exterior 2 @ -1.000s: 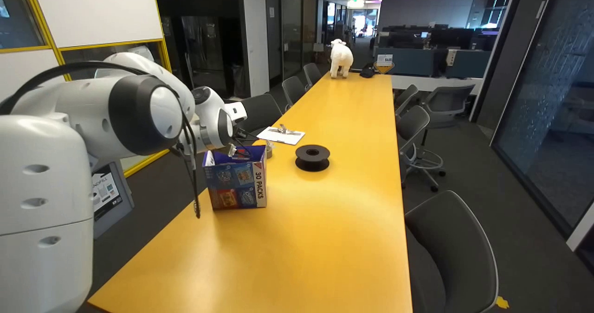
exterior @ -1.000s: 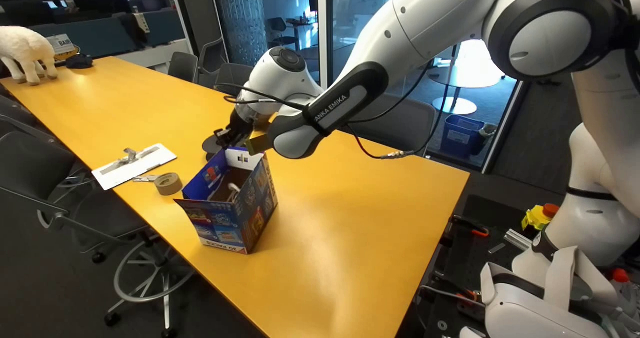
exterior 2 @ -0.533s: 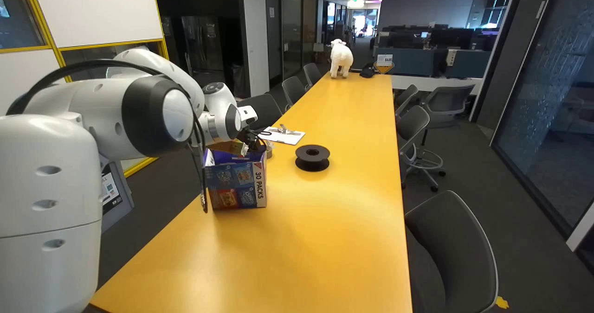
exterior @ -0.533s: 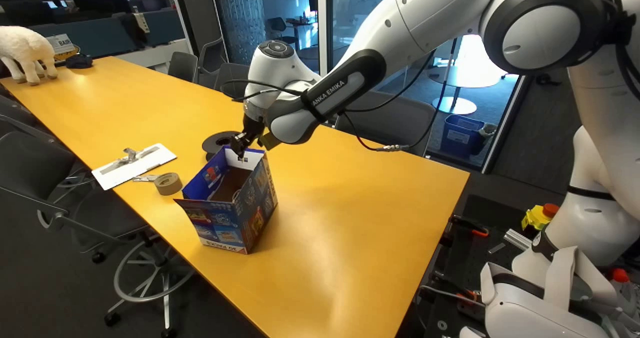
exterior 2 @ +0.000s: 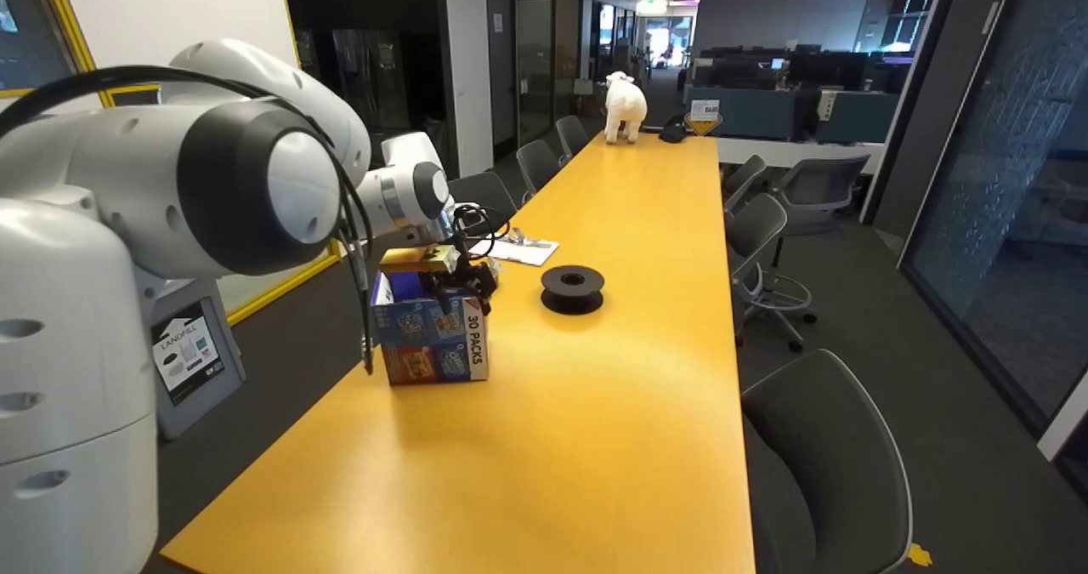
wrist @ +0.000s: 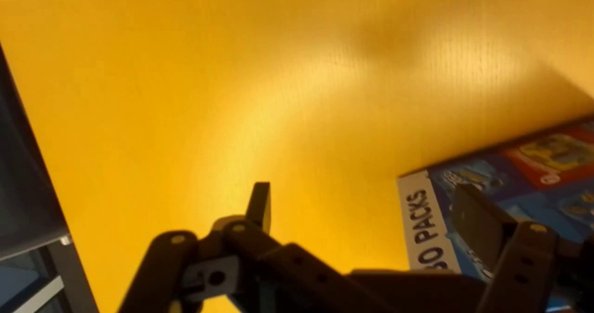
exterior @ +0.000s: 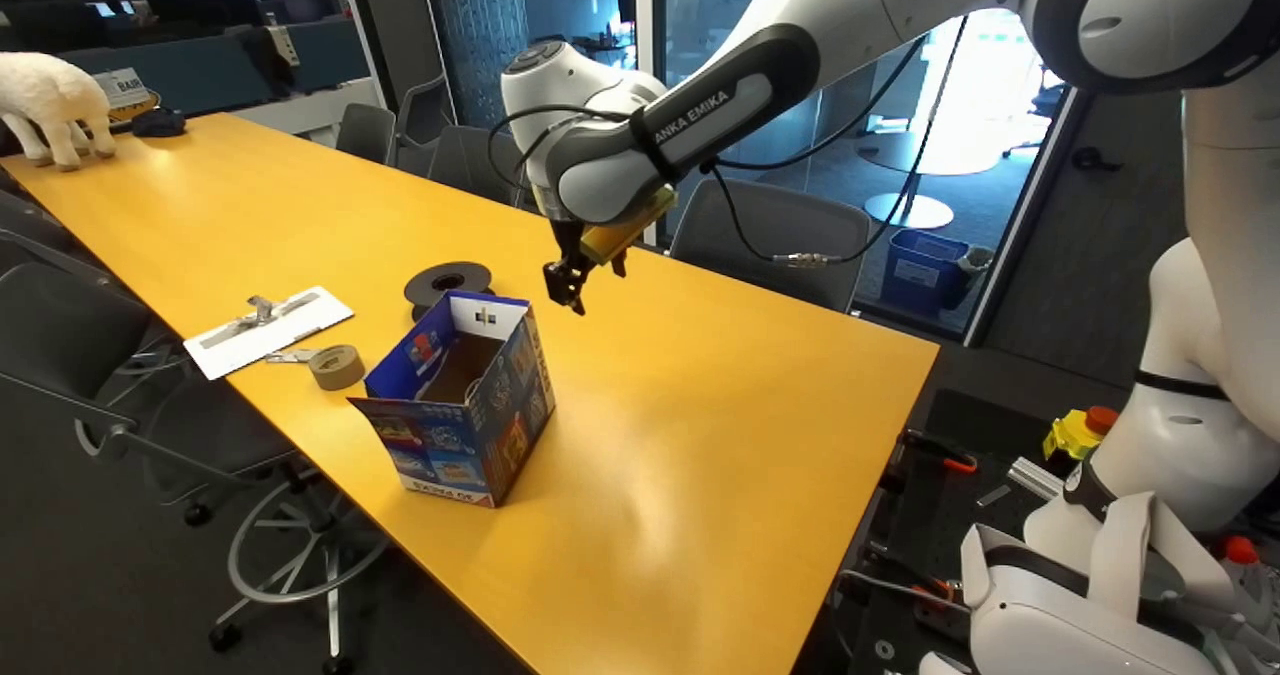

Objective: Place the white ropes inside the blue box

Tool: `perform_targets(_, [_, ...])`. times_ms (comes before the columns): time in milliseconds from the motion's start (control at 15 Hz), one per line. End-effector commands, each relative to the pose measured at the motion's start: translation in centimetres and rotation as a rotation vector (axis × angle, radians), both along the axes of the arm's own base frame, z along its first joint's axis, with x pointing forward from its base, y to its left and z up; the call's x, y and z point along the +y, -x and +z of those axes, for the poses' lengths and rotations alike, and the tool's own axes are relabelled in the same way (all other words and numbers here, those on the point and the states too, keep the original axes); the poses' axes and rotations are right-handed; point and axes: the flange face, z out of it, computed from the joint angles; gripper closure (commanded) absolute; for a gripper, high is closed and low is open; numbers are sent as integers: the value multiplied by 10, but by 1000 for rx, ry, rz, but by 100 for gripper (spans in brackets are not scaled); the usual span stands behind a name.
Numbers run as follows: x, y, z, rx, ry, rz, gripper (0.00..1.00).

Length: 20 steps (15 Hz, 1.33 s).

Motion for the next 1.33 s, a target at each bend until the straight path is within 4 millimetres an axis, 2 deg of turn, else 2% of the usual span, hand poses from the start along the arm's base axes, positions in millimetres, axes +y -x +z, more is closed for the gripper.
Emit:
perform_targets(0, [-33,53,24,62,17,-39,0])
perform_targets(333, [-81,119,47,17,-25,-38,0])
perform_targets(600, [-108,170,79,-97,-71,-21,0])
perform_targets(867, [-127,202,117,-165,-106,-32,0])
perform_targets(1000, [-129,215,135,-191,-157,-64,0])
perform_targets(1267, [-129,228,152,-140,-251,-130,0])
